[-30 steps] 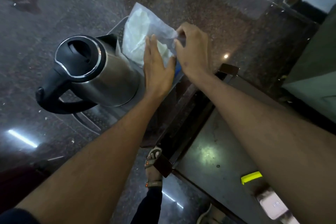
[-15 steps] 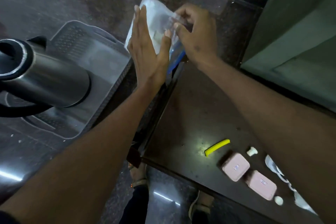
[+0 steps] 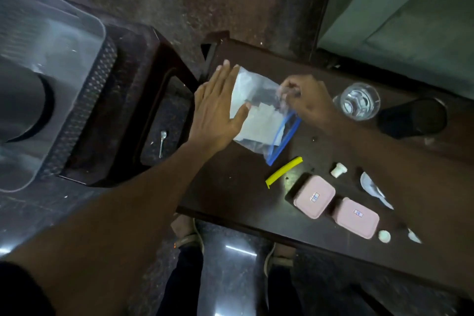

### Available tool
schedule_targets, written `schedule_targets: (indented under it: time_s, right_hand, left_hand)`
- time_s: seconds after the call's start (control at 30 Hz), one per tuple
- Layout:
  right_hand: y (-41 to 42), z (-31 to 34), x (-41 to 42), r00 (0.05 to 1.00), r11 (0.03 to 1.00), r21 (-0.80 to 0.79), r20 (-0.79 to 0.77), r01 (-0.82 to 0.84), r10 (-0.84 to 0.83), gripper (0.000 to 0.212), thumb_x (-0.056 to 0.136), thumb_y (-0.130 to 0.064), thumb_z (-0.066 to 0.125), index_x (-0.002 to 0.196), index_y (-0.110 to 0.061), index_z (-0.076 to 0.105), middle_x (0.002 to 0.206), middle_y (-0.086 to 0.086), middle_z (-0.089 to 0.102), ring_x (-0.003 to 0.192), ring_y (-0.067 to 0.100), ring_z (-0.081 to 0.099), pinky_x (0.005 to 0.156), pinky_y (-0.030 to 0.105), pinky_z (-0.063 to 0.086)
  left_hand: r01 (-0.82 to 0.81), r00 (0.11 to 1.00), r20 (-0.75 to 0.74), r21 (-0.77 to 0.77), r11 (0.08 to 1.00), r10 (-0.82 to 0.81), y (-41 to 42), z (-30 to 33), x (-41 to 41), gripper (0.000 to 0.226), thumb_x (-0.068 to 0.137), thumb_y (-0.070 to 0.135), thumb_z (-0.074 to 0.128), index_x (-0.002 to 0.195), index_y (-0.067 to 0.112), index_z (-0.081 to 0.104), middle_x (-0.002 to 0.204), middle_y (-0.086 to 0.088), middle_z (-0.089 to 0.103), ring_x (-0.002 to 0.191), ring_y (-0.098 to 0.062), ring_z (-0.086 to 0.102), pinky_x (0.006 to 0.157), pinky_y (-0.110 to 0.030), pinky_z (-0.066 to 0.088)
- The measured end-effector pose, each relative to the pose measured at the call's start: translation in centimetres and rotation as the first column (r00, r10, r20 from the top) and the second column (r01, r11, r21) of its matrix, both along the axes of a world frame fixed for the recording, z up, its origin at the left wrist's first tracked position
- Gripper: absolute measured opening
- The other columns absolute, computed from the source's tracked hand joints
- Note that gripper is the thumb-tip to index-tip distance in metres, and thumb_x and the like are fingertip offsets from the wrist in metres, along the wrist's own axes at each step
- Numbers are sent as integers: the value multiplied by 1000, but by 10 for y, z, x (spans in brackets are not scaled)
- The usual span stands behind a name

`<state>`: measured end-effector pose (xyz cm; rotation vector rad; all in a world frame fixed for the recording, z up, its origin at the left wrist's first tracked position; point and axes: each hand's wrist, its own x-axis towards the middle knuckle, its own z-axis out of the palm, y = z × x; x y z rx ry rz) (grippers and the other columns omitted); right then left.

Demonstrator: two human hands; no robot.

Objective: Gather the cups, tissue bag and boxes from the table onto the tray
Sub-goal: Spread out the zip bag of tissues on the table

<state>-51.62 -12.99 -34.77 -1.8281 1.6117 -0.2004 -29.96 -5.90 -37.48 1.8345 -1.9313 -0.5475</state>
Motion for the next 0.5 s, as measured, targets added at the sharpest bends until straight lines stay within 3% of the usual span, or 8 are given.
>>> schedule_targets:
  time_s: [0.07,0.13,0.23,0.3,0.5]
  right_hand:
    - [3,-15,-10,998,1000,29,-67,-4,6,21,86,-6,55,98,-14,72,93,5,75,97,21,73,85,30,53]
    - [5,-27,-12,991,1000,11,-136,-17,19,25,91,-14,60,116,-13,66,109,9,70,106,28,66,92,34,50]
    - [15,-38,-2,960,971,-216,-278,-101,38,51,93,-21,64,140,-10,51,140,14,55,127,34,53,108,44,42]
    - [28,-40,15,940,926,-343,-338,-161,38,56,96,-21,59,148,-7,46,154,14,46,139,33,47,115,43,36]
    - [59,-82,62,910,949,-242,-403,-205,94,60,111,-36,26,163,-8,20,174,11,9,162,22,12,129,39,20]
  left_hand:
    - [94,991,96,25,995,-96,-3,-17,0,75,105,47,55,168,19,26,177,-7,16,165,-24,15,127,-51,22]
    - [168,968,182,58,984,-176,-4,-30,0,76,106,53,48,169,21,23,178,-7,10,165,-25,10,128,-52,21]
    - [175,956,223,93,980,-192,1,-44,1,74,108,56,39,170,24,17,179,-4,3,166,-22,4,129,-49,15]
    - [152,955,245,76,985,-166,2,-48,3,72,109,55,34,171,24,15,179,-3,3,166,-20,3,129,-47,13]
    - [215,905,370,27,976,-210,-17,-71,5,65,111,45,22,171,20,12,179,-2,6,165,-16,6,130,-48,15]
